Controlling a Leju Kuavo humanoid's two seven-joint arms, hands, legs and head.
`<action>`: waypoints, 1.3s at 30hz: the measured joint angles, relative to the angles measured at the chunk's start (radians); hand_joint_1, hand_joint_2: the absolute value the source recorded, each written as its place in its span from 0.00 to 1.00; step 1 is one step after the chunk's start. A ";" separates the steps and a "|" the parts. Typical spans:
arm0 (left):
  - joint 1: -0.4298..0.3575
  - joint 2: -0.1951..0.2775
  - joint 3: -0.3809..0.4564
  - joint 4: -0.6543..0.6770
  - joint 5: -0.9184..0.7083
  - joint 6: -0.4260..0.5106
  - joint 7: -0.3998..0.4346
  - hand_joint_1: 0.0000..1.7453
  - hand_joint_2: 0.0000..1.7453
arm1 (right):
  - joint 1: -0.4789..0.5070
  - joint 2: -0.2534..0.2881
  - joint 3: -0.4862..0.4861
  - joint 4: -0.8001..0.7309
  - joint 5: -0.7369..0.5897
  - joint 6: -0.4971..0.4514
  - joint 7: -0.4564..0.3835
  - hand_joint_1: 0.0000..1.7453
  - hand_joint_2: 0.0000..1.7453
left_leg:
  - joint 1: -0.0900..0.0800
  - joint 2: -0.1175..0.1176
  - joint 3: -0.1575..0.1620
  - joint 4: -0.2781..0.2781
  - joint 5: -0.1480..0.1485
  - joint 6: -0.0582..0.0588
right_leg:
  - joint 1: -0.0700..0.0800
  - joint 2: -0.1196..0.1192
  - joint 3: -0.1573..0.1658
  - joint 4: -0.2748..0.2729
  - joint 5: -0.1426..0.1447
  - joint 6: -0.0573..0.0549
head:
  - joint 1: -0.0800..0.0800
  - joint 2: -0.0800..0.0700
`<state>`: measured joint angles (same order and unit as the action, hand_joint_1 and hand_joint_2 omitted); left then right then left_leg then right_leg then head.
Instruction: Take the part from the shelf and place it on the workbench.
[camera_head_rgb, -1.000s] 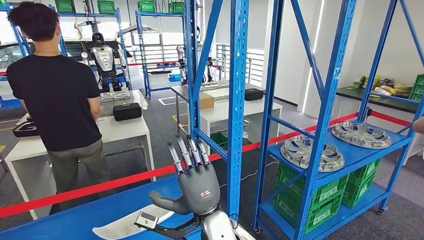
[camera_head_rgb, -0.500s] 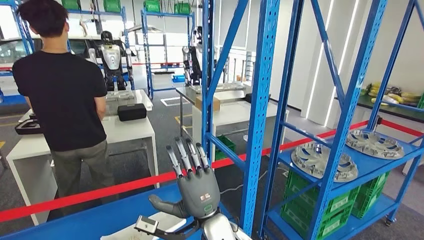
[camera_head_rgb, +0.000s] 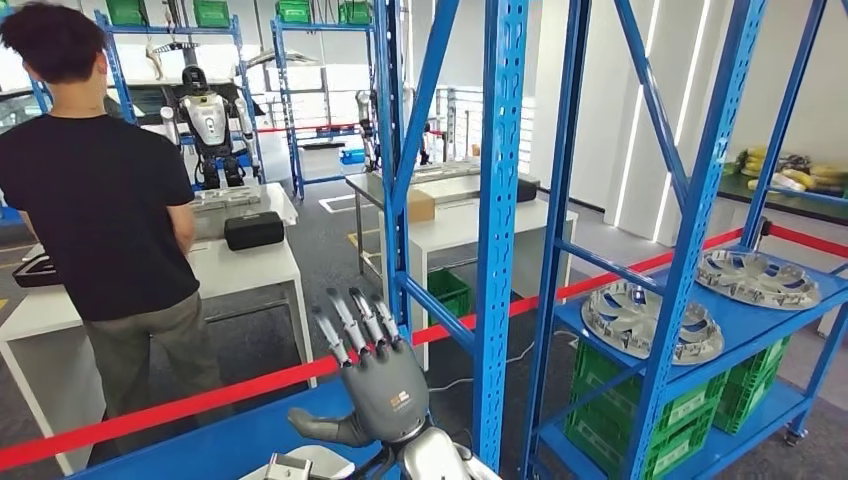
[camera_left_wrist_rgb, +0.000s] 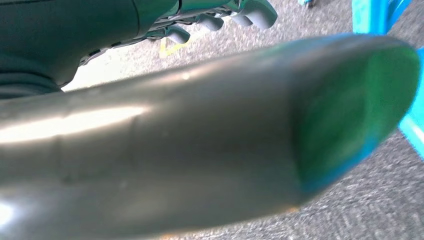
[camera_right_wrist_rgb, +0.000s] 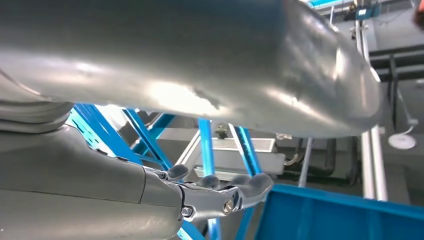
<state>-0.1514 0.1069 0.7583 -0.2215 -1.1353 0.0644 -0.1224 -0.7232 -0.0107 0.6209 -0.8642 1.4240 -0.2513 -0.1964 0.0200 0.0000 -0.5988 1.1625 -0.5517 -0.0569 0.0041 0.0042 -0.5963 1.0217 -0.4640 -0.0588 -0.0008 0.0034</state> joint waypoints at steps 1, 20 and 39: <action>0.000 0.000 0.000 0.000 0.000 0.000 0.000 0.00 0.00 | -0.001 0.002 0.000 0.003 0.000 0.000 -0.001 0.00 0.00 | 0.000 0.000 -0.042 0.062 -0.024 -0.002 | 0.001 0.000 0.003 0.000 -0.005 -0.003 | -0.001 0.000; 0.002 -0.002 0.010 0.001 0.000 -0.001 0.000 0.00 0.00 | 0.000 0.008 0.003 0.029 -0.002 0.000 -0.001 0.00 0.00 | 0.000 -0.004 0.037 -0.152 0.070 0.053 | -0.008 0.000 -0.130 0.231 -0.085 0.060 | 0.007 0.000; 0.001 0.001 0.013 0.002 0.000 -0.001 0.000 0.00 0.00 | -0.004 0.013 0.004 0.035 -0.002 0.000 -0.002 0.00 0.00 | -0.008 0.000 -0.050 -0.129 0.127 0.020 | 0.004 0.006 0.064 0.003 -0.063 0.011 | -0.005 0.000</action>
<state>-0.1506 0.1082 0.7712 -0.2195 -1.1357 0.0632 -0.1224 -0.7269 0.0020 0.6251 -0.8292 1.4223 -0.2515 -0.1980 0.0122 -0.0002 -0.6487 1.0332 -0.4244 -0.0365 0.0083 0.0100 -0.5327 1.0244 -0.5270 -0.0478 -0.0062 0.0034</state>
